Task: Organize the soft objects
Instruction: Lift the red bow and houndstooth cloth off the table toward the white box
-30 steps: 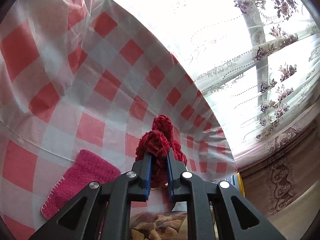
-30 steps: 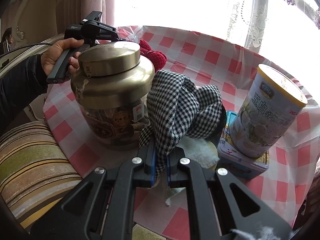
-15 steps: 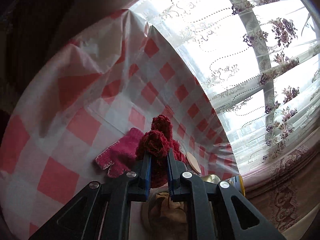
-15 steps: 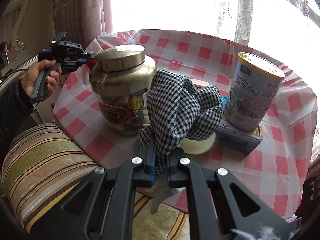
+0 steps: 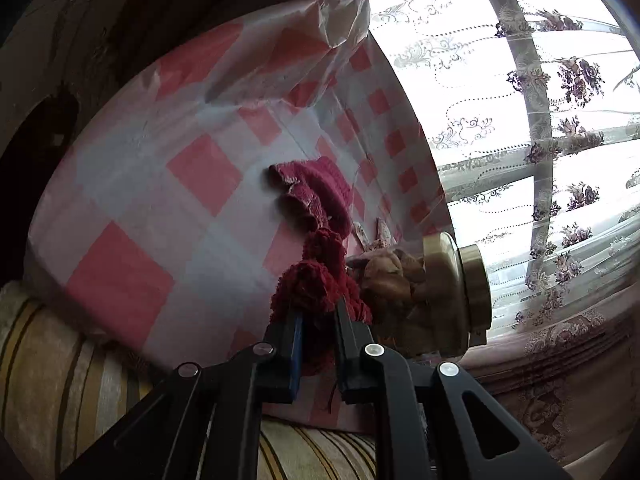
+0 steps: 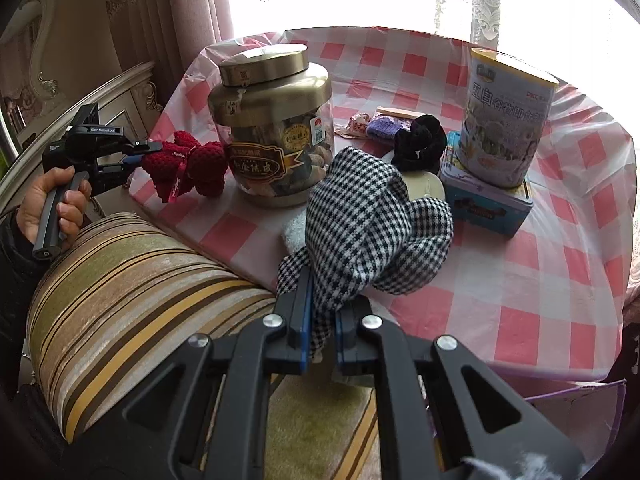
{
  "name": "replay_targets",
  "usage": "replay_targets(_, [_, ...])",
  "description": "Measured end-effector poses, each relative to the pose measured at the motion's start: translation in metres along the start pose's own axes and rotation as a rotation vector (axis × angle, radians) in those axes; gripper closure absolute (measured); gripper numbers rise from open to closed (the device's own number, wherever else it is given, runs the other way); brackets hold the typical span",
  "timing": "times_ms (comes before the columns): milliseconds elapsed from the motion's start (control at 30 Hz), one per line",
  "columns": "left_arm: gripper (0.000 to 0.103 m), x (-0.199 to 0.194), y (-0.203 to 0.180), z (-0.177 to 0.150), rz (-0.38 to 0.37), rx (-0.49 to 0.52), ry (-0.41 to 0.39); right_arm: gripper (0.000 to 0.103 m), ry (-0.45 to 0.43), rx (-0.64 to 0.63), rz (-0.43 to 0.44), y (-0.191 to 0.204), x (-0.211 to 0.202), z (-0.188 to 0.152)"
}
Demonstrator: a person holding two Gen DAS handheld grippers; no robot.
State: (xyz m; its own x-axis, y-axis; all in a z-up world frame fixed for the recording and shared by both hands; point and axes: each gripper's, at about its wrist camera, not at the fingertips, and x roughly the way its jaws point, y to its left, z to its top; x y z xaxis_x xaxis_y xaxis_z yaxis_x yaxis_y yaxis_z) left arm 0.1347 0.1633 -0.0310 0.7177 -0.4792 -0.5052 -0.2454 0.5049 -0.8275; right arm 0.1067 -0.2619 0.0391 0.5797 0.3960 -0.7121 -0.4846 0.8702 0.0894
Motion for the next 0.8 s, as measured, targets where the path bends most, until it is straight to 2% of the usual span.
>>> replay_targets(167, [0.089,-0.008,-0.007,-0.023,0.004,0.02,0.011,0.08,-0.008,0.038,0.015,-0.004,-0.011,-0.012])
replay_targets(200, [0.089,-0.01,-0.008,-0.027,-0.004,0.019,0.01,0.076,-0.01,0.041,0.018,-0.004,-0.014,-0.014])
replay_targets(233, [0.089,-0.011,-0.009,-0.03,-0.013,0.016,0.01,0.067,-0.018,0.042,0.018,-0.004,-0.017,-0.015])
replay_targets(300, [0.089,-0.013,-0.01,-0.036,-0.027,0.012,0.012,0.066,-0.044,0.044,0.022,-0.003,-0.024,-0.018])
replay_targets(333, [0.089,-0.013,-0.011,-0.039,-0.028,0.014,0.016,0.067,-0.047,0.039,0.024,-0.003,-0.026,-0.019])
replay_targets(433, [0.089,-0.011,-0.014,-0.05,-0.033,0.025,0.035,0.087,-0.055,0.011,0.013,0.002,-0.029,-0.019])
replay_targets(533, [0.089,-0.013,-0.02,-0.058,-0.049,0.043,0.037,0.091,-0.056,-0.01,-0.003,0.007,-0.031,-0.02])
replay_targets(633, [0.089,-0.017,-0.025,-0.066,-0.068,0.061,0.04,0.09,-0.064,-0.004,-0.008,0.01,-0.036,-0.02])
replay_targets(700, [0.089,-0.019,-0.029,-0.072,-0.071,0.071,0.047,0.068,-0.048,0.007,-0.035,0.008,-0.034,-0.018])
replay_targets(733, [0.089,-0.019,-0.031,-0.075,-0.075,0.076,0.053,0.035,-0.047,0.013,-0.051,0.008,-0.033,-0.017])
replay_targets(767, [0.089,-0.019,-0.032,-0.078,-0.078,0.079,0.058,0.02,-0.069,0.019,-0.056,0.007,-0.034,-0.017])
replay_targets(800, [0.089,-0.019,-0.034,-0.081,-0.081,0.082,0.063,0.019,-0.082,0.025,-0.047,0.006,-0.034,-0.016])
